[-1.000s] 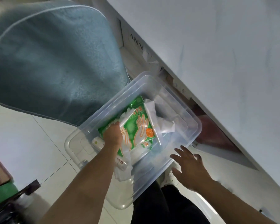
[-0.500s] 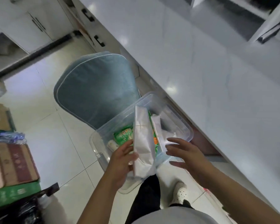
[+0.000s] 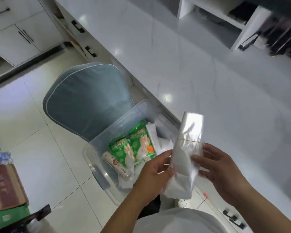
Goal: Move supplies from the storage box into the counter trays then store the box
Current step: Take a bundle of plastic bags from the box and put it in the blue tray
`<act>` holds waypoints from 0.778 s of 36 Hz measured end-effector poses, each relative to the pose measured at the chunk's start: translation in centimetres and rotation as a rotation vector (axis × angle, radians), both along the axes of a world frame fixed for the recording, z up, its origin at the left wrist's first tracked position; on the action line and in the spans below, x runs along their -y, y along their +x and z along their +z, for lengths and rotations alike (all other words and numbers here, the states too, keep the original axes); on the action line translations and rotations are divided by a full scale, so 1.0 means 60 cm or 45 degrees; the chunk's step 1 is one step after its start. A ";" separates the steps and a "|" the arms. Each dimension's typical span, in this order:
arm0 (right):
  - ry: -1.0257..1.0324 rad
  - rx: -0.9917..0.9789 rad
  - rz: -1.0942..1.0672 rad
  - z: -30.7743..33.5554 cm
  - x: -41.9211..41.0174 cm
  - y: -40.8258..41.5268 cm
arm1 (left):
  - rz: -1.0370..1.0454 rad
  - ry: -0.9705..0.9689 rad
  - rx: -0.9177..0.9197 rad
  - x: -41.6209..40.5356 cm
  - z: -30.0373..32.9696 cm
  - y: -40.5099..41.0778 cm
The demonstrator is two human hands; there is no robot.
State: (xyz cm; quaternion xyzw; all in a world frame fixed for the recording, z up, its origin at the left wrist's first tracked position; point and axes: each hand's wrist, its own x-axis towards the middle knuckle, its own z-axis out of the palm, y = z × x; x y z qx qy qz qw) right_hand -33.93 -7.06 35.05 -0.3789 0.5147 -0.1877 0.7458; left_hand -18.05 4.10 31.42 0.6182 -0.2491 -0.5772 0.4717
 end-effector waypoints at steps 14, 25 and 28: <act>-0.200 -0.266 -0.471 0.000 0.055 -0.007 | 0.315 0.505 -0.007 0.146 -0.261 0.114; -0.209 -0.490 -0.595 -0.045 0.167 -0.008 | 0.100 0.916 0.563 0.243 -0.521 0.141; -0.191 -0.541 -0.594 -0.054 0.177 -0.012 | 0.108 0.964 0.595 0.261 -0.559 0.131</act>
